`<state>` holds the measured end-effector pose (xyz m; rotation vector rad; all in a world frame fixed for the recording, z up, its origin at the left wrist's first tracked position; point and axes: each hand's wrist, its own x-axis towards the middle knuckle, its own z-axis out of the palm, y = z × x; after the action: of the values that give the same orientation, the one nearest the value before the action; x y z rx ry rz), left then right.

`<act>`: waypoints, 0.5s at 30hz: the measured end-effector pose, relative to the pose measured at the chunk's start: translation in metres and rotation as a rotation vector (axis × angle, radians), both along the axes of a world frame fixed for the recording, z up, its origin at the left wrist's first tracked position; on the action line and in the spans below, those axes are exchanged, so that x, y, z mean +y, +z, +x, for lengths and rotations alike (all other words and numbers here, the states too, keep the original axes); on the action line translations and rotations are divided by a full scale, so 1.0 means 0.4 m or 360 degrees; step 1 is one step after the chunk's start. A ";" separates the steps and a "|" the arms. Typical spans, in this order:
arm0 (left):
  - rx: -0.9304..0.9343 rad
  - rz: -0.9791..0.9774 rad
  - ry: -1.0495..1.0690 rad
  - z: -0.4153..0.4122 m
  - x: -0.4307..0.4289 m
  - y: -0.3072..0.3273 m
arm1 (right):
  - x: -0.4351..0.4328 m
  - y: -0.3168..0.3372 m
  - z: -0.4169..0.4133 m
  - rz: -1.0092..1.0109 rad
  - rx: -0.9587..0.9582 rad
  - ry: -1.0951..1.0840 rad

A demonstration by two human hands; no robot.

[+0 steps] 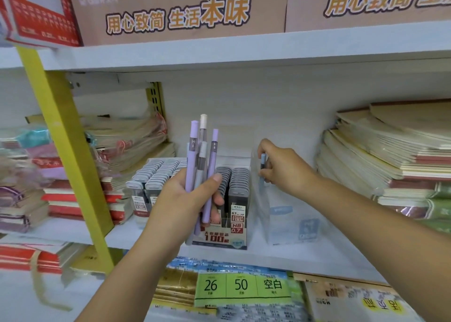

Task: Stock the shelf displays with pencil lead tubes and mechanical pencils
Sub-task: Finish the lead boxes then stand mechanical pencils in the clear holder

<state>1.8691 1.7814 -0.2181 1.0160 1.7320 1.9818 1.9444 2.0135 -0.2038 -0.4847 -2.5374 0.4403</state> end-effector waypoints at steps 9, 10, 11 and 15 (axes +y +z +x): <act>-0.0027 0.0054 -0.0035 0.017 -0.012 0.004 | -0.032 -0.010 0.178 0.0118 0.0351 -0.0160; -0.0026 0.0053 -0.0044 0.019 -0.014 0.002 | -0.041 -0.020 0.206 -0.0015 0.0160 -0.0166; -0.0018 0.0045 -0.0056 0.022 -0.015 0.000 | -0.054 -0.034 0.231 -0.0172 -0.0062 -0.0150; 0.0005 -0.0019 -0.0115 0.030 -0.019 -0.010 | -0.093 -0.091 0.266 -0.0294 -0.0145 -0.0163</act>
<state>1.8811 1.7738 -0.2220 1.0630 1.6828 1.9243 2.0507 1.9761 -0.2403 -0.7151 -2.5563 0.6308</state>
